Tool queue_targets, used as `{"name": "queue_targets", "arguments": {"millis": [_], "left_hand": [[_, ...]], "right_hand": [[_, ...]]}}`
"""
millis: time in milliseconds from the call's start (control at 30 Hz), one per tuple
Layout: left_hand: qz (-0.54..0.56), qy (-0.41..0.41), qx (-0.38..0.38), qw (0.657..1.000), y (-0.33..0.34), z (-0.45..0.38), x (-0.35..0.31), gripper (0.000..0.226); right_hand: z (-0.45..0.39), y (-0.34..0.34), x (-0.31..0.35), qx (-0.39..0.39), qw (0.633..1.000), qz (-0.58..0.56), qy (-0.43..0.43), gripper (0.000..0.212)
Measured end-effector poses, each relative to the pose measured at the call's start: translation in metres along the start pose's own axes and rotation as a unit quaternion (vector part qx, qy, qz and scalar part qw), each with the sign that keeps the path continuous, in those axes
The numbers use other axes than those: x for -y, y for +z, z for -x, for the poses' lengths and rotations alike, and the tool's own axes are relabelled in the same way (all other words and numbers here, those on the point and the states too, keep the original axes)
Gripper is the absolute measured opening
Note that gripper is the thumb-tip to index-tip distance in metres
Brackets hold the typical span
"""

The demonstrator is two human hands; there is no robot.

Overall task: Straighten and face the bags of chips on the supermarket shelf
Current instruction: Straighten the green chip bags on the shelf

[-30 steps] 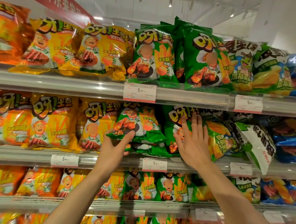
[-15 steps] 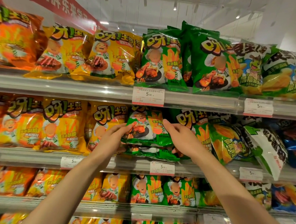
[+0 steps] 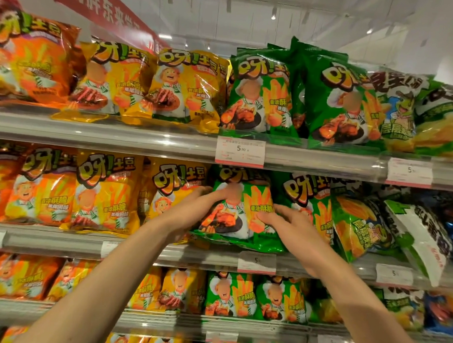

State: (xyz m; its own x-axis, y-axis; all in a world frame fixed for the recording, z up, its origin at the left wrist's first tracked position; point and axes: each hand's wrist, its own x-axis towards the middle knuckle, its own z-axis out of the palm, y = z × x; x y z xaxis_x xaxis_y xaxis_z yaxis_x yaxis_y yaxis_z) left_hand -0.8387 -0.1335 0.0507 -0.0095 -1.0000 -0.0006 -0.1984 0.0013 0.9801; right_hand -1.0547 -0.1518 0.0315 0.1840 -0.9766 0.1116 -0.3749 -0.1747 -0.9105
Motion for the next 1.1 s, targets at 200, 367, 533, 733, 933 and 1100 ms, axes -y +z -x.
{"name": "queue_targets", "arguments": {"millis": [200, 367, 533, 733, 933, 1100], "left_hand": [[0.045, 0.034, -0.024, 0.998, -0.004, -0.009, 0.007, 0.085], [0.04, 0.067, -0.015, 0.997, -0.007, -0.006, 0.013, 0.064], [0.008, 0.081, 0.014, 0.997, -0.012, -0.002, 0.005, 0.07], [0.0, 0.118, -0.042, 0.992, -0.026, 0.012, 0.019, 0.064], [-0.026, 0.172, -0.127, 0.976, -0.056, 0.029, 0.044, 0.081], [0.006, 0.183, -0.147, 0.972, -0.071, 0.04, 0.057, 0.07]], "right_hand": [[0.004, -0.002, -0.008, 0.002, 0.998, -0.058, 0.026, 0.075], [-0.009, -0.004, -0.015, -0.016, 0.991, -0.123, 0.056, 0.062], [-0.017, -0.005, -0.021, -0.024, 0.988, -0.136, 0.071, 0.063], [-0.02, -0.008, -0.018, -0.018, 0.991, -0.116, 0.064, 0.053], [-0.017, 0.005, -0.007, 0.001, 0.989, 0.146, 0.006, 0.059], [-0.037, 0.031, -0.002, 0.009, 0.952, 0.306, 0.025, 0.105]]}}
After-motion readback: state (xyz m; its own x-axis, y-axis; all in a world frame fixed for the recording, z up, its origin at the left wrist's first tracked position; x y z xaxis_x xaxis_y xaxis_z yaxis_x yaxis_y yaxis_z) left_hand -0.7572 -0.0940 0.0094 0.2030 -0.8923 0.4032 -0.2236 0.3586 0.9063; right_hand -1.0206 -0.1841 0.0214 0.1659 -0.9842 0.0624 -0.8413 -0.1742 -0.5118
